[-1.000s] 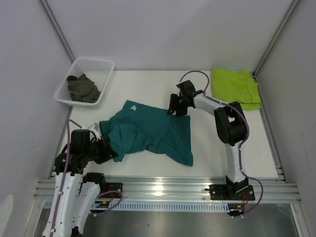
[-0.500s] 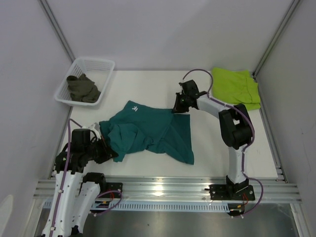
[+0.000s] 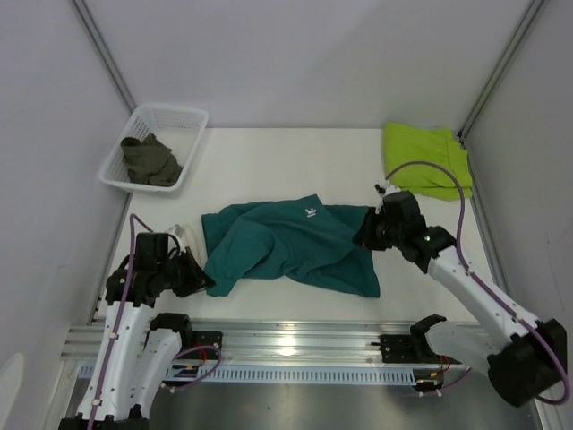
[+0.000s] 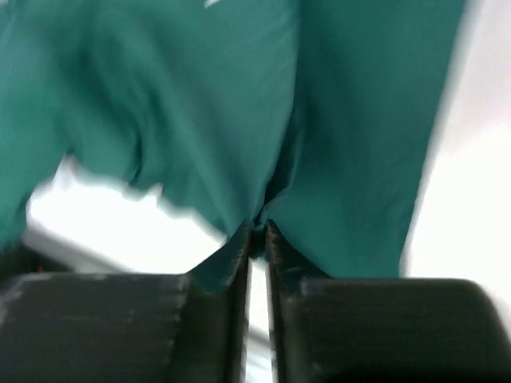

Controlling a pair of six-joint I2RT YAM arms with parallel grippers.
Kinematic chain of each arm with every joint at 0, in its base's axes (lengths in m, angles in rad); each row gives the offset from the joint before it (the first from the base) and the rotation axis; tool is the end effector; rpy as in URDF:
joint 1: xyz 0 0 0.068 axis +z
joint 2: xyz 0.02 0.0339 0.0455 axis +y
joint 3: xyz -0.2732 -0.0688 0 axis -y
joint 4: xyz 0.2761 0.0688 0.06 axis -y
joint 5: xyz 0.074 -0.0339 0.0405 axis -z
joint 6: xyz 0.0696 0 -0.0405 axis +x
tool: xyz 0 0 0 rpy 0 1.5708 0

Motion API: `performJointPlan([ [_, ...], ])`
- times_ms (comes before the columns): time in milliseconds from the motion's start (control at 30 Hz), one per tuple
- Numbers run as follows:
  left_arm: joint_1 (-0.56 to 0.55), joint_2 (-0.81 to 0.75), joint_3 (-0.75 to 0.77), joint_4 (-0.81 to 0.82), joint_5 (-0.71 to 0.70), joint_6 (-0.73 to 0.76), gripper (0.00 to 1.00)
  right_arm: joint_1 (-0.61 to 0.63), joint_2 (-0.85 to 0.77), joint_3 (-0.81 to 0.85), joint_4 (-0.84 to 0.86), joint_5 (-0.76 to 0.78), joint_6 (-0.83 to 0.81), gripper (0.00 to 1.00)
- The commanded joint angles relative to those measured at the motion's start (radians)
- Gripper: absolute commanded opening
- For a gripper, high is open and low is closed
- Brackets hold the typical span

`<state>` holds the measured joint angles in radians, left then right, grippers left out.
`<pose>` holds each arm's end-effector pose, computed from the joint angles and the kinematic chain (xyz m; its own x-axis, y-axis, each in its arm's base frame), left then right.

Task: Fold and stack the shorts
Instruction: Flatten the shorts out

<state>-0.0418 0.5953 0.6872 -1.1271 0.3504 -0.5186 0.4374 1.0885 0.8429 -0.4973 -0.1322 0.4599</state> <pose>0.1332 -0.0295 0.2319 -0.8525 -0.4303 -0.2969 -0.2398 0.8265 -0.5094 0.2507 0.1273 0.2499 -0.7745 0.1236 -0.6204 -0.1831 0.8950 0.4068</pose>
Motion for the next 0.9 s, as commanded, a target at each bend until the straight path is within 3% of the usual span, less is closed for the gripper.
performJointPlan([
  [0,-0.004,0.023,0.003,0.032,-0.004,-0.001,0.01,0.122,-0.145,-0.031,-0.159,0.080,0.028,0.24],
  [33,-0.004,0.029,0.002,0.033,-0.005,-0.001,0.00,0.162,-0.185,-0.025,-0.197,0.112,0.031,0.52],
  [67,-0.004,0.032,0.002,0.032,-0.004,0.000,0.00,0.173,-0.199,-0.004,-0.213,0.138,0.028,0.66],
  [133,-0.006,0.034,0.003,0.026,-0.011,0.005,0.01,0.169,-0.208,0.030,-0.196,0.200,0.000,0.81],
  [167,-0.006,0.032,0.000,0.024,-0.011,0.005,0.01,0.146,-0.176,0.053,-0.179,0.201,-0.033,0.83],
  [267,-0.016,0.029,-0.003,0.018,-0.016,0.006,0.00,0.065,0.007,0.169,-0.115,0.097,-0.058,0.84],
  [467,-0.023,0.026,0.005,0.023,-0.001,0.006,0.00,0.035,0.385,0.407,0.022,-0.016,-0.116,0.81],
  [633,-0.024,0.020,0.009,0.032,0.016,0.005,0.00,0.004,0.724,0.609,0.025,-0.124,-0.167,0.77],
  [867,-0.023,0.041,0.041,0.035,0.016,0.014,0.00,-0.017,1.004,0.912,-0.052,-0.147,-0.195,0.73],
])
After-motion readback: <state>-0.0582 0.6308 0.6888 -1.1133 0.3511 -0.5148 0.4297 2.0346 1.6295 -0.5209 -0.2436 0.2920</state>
